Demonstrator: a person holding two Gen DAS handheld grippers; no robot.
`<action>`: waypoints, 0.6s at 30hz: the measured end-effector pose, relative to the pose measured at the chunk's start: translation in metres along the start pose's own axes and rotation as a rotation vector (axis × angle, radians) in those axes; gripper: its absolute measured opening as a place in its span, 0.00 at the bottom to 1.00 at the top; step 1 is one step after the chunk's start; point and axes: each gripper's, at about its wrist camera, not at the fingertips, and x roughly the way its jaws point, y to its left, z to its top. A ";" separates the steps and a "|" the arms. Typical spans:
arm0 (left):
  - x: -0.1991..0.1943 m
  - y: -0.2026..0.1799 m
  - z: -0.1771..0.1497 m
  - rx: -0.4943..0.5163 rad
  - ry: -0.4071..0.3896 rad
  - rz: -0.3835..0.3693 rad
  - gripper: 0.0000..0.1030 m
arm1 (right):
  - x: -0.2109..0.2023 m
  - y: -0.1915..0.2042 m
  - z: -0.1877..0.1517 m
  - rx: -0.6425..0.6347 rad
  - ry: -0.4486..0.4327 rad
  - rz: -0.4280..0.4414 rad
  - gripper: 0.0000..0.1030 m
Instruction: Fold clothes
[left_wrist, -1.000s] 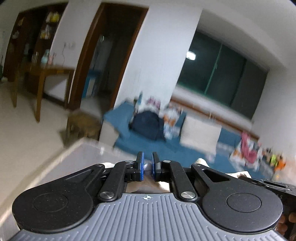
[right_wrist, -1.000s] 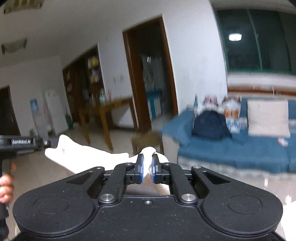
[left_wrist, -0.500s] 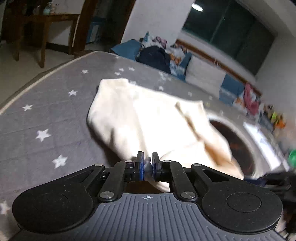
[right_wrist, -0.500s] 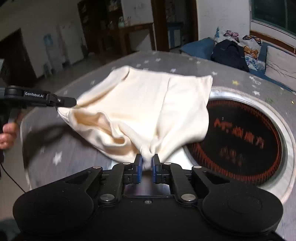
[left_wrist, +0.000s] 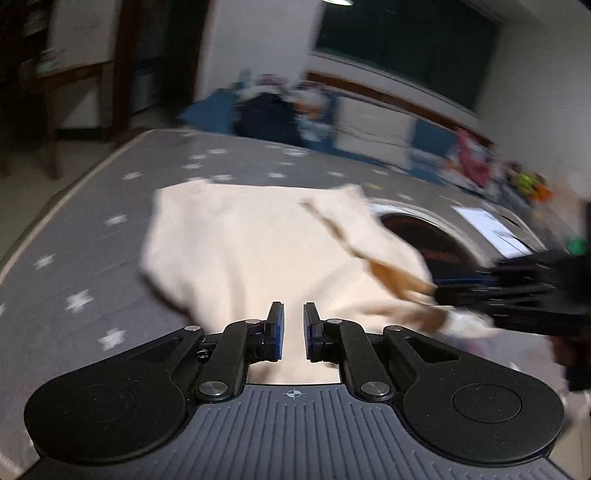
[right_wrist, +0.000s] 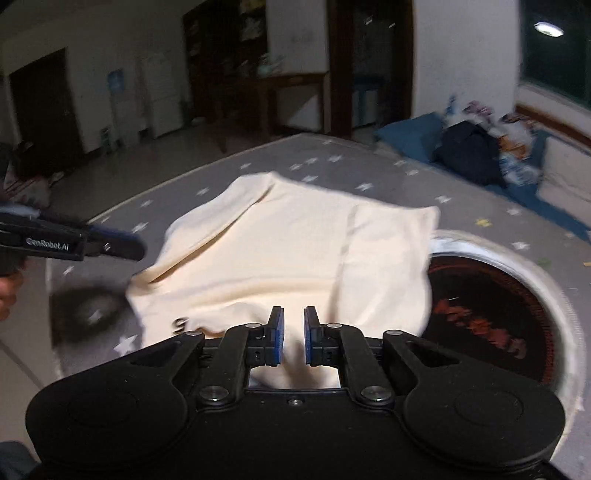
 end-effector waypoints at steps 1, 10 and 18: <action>0.003 -0.006 -0.002 0.024 0.008 -0.012 0.14 | 0.000 0.003 -0.002 -0.011 0.009 0.009 0.10; 0.038 -0.036 -0.021 0.143 0.094 -0.008 0.18 | 0.011 0.005 -0.012 0.004 0.039 -0.018 0.10; 0.038 -0.033 -0.027 0.149 0.105 0.001 0.20 | 0.011 -0.001 -0.011 0.126 0.019 0.017 0.11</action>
